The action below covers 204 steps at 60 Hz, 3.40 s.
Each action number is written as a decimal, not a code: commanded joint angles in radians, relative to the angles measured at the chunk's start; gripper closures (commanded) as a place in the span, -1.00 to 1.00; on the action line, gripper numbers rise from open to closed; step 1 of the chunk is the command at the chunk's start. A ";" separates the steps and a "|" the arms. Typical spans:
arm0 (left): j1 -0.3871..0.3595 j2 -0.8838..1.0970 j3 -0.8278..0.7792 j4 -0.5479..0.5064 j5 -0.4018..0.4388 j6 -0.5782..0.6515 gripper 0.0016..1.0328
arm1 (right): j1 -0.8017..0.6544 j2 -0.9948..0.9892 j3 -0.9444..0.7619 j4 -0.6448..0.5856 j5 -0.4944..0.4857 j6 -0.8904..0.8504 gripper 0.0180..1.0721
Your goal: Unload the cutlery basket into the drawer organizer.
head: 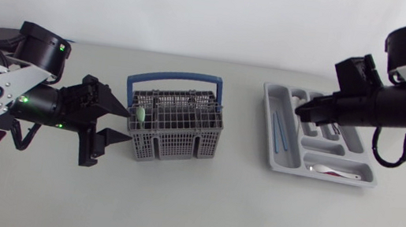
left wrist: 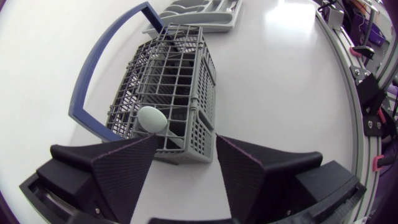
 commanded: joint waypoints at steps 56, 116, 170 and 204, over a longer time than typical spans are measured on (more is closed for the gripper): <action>-0.013 -0.019 -0.005 -0.010 0.001 -0.023 -0.56 | -0.207 0.301 -0.265 0.386 0.408 -0.346 0.85; -0.027 -0.054 -0.014 -0.027 -0.019 -0.043 -0.56 | 0.451 0.117 0.080 0.159 0.040 0.090 -0.33; 0.019 -0.066 -0.049 -0.021 -0.017 -0.022 -0.56 | 0.649 0.591 0.427 0.219 -0.036 0.262 -0.21; 0.031 -0.057 -0.054 -0.017 -0.016 -0.009 -0.56 | 0.672 0.706 0.545 0.202 -0.028 0.273 0.33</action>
